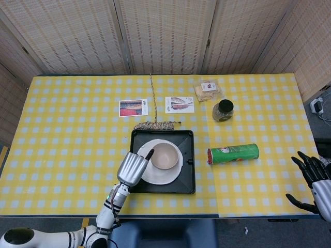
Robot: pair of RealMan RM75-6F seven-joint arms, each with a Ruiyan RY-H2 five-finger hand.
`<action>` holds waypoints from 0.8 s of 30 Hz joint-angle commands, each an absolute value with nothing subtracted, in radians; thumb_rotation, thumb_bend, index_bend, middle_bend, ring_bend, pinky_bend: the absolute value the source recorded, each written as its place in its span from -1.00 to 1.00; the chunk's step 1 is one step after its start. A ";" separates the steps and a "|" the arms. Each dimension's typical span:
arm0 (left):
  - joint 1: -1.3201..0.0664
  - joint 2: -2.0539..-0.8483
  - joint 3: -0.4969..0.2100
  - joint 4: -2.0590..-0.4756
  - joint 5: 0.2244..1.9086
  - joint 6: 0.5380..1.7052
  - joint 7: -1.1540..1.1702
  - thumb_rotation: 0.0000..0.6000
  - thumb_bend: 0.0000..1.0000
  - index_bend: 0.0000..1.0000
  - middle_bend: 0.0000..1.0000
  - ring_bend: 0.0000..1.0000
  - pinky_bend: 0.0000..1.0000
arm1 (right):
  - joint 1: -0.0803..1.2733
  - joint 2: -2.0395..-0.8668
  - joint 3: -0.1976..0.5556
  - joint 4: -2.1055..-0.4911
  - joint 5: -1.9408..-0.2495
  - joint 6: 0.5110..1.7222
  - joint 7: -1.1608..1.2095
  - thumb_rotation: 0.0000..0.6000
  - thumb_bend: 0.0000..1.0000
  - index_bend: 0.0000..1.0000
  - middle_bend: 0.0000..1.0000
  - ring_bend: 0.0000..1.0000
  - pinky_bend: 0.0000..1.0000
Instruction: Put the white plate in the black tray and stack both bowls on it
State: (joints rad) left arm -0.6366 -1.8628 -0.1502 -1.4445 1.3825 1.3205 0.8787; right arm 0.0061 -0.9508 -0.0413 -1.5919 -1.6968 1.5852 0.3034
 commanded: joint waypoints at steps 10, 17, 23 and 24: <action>-0.307 -1.301 0.015 -1.740 1.455 1.541 0.427 1.00 -0.35 -0.50 0.32 0.10 0.38 | 0.017 -0.970 -0.048 -1.604 -1.713 1.570 0.271 1.00 -0.52 -1.00 -1.00 -1.00 -1.00; -0.146 -1.219 0.101 -1.609 1.531 1.682 0.134 1.00 -0.35 -0.75 -0.61 -0.71 -0.84 | 0.041 -0.990 -0.049 -1.608 -1.728 1.535 0.216 1.00 -0.52 -1.00 -1.00 -1.00 -1.00; -0.089 -1.248 0.091 -1.519 1.560 1.744 0.154 1.00 -0.42 -0.87 -0.89 -0.99 -0.97 | 0.036 -1.018 -0.023 -1.602 -1.688 1.549 0.166 1.00 -0.52 -1.00 -1.00 -1.00 -1.00; -0.086 -1.249 0.084 -1.522 1.568 1.755 0.166 1.00 -0.44 -0.88 -0.93 -1.00 -0.99 | 0.036 -1.019 -0.022 -1.603 -1.684 1.548 0.165 1.00 -0.52 -1.00 -1.00 -1.00 -1.00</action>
State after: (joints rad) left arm -0.1032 -1.2528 0.0801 -1.5184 1.5380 1.7311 0.1338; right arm 0.0372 -1.0143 -0.0263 -1.6033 -1.6895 1.5464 0.1697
